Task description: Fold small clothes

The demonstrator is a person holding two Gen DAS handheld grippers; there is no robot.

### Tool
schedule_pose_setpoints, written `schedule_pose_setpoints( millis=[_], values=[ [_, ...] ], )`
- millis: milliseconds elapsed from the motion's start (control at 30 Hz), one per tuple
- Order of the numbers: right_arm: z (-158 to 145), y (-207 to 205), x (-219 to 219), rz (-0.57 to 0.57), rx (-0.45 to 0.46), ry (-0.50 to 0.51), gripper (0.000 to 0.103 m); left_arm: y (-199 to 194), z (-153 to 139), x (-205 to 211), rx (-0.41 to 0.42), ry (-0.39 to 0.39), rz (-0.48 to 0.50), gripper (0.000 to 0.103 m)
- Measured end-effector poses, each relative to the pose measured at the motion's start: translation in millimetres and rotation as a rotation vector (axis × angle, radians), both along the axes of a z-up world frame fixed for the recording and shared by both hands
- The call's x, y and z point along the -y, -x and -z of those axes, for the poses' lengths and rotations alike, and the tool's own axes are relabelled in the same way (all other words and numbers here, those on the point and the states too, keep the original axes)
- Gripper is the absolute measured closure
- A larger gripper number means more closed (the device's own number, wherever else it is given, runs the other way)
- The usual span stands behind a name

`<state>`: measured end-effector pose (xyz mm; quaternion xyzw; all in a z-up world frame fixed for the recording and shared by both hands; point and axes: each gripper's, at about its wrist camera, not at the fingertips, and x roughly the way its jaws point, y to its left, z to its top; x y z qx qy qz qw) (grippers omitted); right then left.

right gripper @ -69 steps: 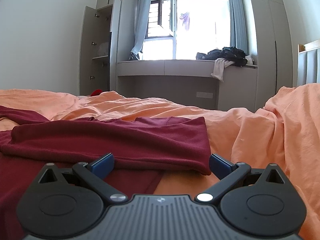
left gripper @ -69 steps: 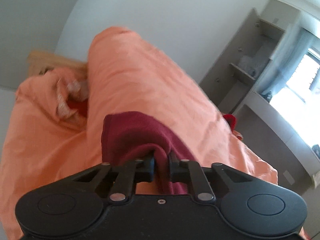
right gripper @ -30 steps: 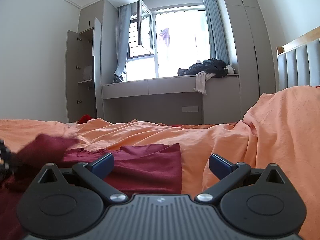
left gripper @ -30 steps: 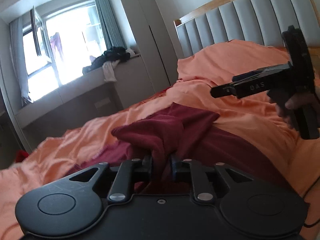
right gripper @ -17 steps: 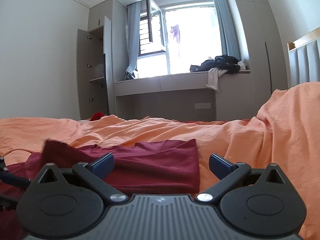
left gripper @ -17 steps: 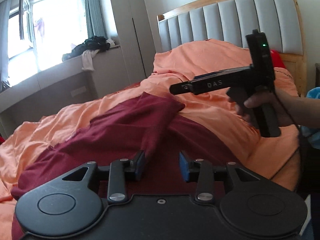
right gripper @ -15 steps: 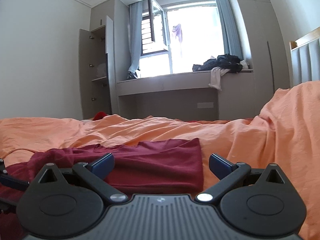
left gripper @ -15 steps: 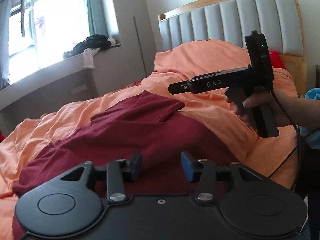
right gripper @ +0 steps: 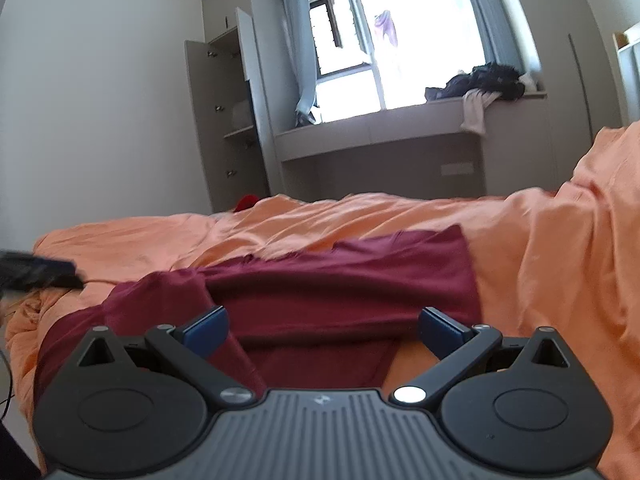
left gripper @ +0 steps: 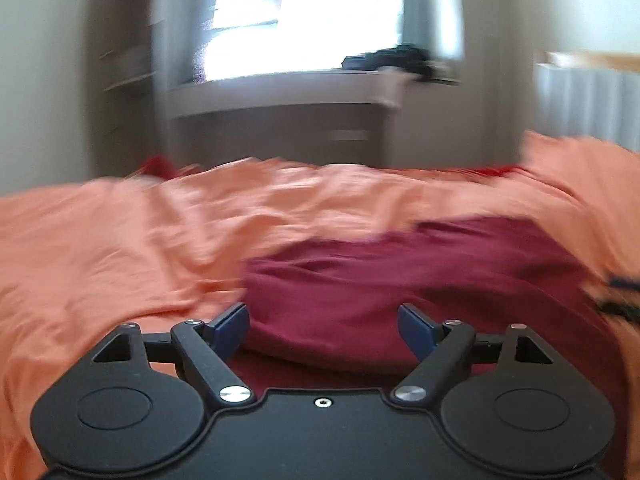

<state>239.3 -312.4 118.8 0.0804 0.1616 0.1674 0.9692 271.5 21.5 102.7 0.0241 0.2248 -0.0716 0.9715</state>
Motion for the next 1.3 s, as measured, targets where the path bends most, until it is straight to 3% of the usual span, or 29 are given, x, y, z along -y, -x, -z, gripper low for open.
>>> schedule_pose_setpoints(
  millis=[233, 333, 467, 567, 667, 767, 833, 933, 1033, 1100, 1167, 1300],
  values=[
    [3.8, 0.7, -7.2, -0.026, -0.011, 0.020, 0.000, -75.1, 9.3, -53.2, -0.125, 0.147, -0.099, 0.032],
    [3.2, -0.2, -9.1, -0.036, -0.008, 0.030, 0.000, -98.2, 23.8, -63.7, -0.211, 0.201, -0.101, 0.046],
    [3.1, -0.3, -12.1, -0.052, -0.004, 0.045, 0.000, -118.3, 46.6, -77.1, -0.310, 0.289, -0.100, 0.090],
    [3.5, -1.7, -14.4, -0.064, -0.005, 0.053, 0.000, -115.3, 47.2, -83.4, -0.263, 0.326, -0.132, 0.094],
    [3.6, -2.0, -17.9, -0.073, 0.002, 0.062, 0.000, -105.7, 41.9, -91.6, -0.196, 0.332, -0.222, 0.095],
    [4.8, -1.8, -21.2, -0.088, 0.003, 0.066, 0.000, -108.5, 45.3, -109.0, -0.198, 0.355, -0.300, 0.095],
    [6.3, -2.0, -23.5, -0.098, -0.002, 0.072, 0.000, -112.7, 51.9, -116.6, -0.235, 0.382, -0.289, 0.095],
    [7.8, -1.9, -27.5, -0.105, 0.000, 0.097, 0.000, -110.7, 47.7, -108.9, -0.209, 0.330, -0.267, 0.092],
    [6.7, -0.6, -30.0, -0.106, 0.015, 0.115, 0.000, -109.6, 41.9, -102.9, -0.193, 0.283, -0.262, 0.082],
    [6.1, 0.1, -30.8, -0.103, 0.025, 0.121, 0.000, -108.3, 38.1, -99.5, -0.172, 0.247, -0.258, 0.060],
    [5.7, 0.6, -31.8, -0.095, 0.036, 0.130, 0.000, -107.0, 36.3, -95.9, -0.140, 0.211, -0.262, 0.047],
    [7.4, -1.4, -34.6, -0.040, 0.063, 0.179, 0.000, -122.4, 41.1, -88.1, -0.176, 0.135, -0.270, 0.046]
  ],
)
